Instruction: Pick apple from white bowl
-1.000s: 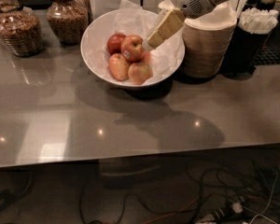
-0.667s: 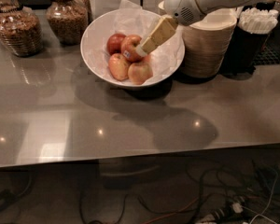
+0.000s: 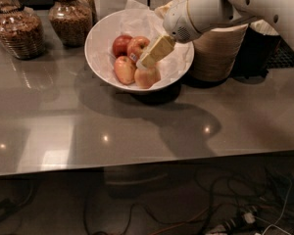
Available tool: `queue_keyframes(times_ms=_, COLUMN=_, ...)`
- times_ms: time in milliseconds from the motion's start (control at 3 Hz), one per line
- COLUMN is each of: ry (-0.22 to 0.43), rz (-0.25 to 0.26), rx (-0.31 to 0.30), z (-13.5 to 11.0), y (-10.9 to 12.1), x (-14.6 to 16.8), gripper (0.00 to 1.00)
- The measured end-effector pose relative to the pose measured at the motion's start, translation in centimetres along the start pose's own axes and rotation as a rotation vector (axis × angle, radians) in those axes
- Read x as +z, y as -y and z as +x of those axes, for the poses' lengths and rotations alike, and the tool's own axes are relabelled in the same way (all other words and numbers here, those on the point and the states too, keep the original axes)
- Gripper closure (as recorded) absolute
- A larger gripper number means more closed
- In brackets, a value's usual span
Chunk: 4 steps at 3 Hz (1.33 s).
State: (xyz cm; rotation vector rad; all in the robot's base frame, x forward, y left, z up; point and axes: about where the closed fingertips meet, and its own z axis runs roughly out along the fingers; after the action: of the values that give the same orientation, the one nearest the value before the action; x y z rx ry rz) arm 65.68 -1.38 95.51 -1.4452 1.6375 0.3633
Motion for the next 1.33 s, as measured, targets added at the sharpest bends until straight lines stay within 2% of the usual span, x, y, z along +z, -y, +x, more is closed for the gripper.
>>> queue_keyframes(times_ms=333, ry=-0.005, rz=-0.005, rx=0.034, z=1.5, y=-0.1, x=1.6, gripper=0.05)
queue_keyframes(times_ms=1000, ry=-0.012, rz=-0.003, rx=0.081, z=3.5, y=0.6, x=3.7, gripper=0.16)
queue_keyframes(times_ms=1333, ry=-0.011, rz=-0.013, rx=0.090, z=3.7, y=1.0, x=4.6, gripper=0.27)
